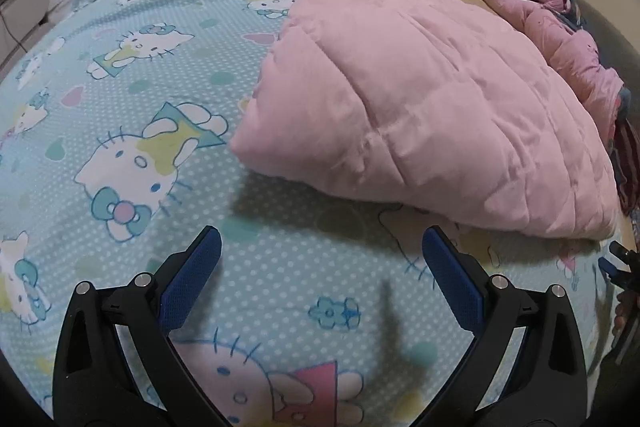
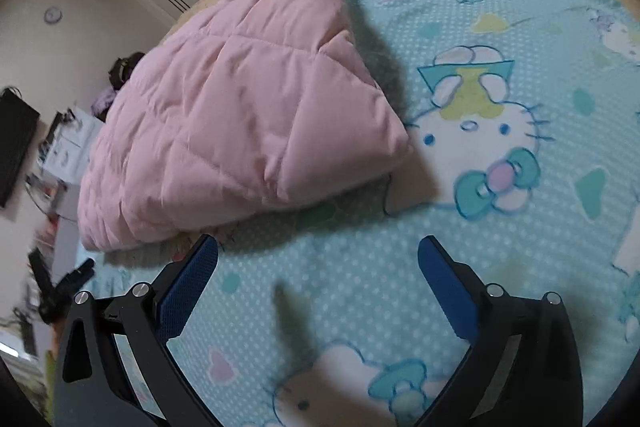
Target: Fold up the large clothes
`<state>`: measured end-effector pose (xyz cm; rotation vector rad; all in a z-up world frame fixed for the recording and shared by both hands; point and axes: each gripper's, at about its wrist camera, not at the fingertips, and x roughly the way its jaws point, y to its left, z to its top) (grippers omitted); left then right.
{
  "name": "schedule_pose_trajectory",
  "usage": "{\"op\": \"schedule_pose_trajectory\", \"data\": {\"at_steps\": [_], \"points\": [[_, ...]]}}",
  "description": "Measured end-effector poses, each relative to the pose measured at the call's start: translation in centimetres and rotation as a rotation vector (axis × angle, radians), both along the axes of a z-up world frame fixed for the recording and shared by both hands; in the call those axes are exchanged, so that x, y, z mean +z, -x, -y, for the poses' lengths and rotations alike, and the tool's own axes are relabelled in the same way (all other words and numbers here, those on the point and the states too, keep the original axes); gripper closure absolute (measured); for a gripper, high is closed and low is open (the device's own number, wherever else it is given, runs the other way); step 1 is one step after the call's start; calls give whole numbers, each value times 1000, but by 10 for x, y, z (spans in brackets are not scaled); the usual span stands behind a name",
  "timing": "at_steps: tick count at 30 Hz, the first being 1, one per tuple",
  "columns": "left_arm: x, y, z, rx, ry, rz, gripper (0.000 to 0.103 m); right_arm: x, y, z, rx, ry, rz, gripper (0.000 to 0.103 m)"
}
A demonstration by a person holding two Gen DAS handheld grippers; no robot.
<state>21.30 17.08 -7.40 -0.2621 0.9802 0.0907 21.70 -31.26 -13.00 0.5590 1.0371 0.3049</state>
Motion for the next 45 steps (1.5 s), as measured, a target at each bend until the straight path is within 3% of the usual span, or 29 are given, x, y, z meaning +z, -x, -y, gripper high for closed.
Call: {"op": "schedule_pose_trajectory", "data": {"at_steps": [6,12,17,21,25,27,34,40,45], "points": [[3,-23,-10,8,95,-10,8,-4,-35,11,8,-139,-20,4],[3,-40,-15,-39,136,-47,8,-14,-72,22,31,-265,-83,4],[20,-33,-34,-30,250,20,8,-14,-89,28,60,-304,-103,4],[19,-52,-46,0,224,-16,8,-11,-107,32,65,-314,-80,4],[6,-82,-56,-3,360,-52,8,-12,-137,30,72,-358,-81,4],[3,-94,-56,-13,374,-67,8,-10,-147,26,83,-379,-82,4],[-9,-115,-46,-43,424,-103,8,-6,-172,-5,176,-321,-119,4],[-10,-132,-34,-59,411,-84,8,-3,-171,-12,185,-297,-99,4],[-7,-145,-20,-74,353,-73,8,5,-173,-27,190,-260,-84,7]]}}
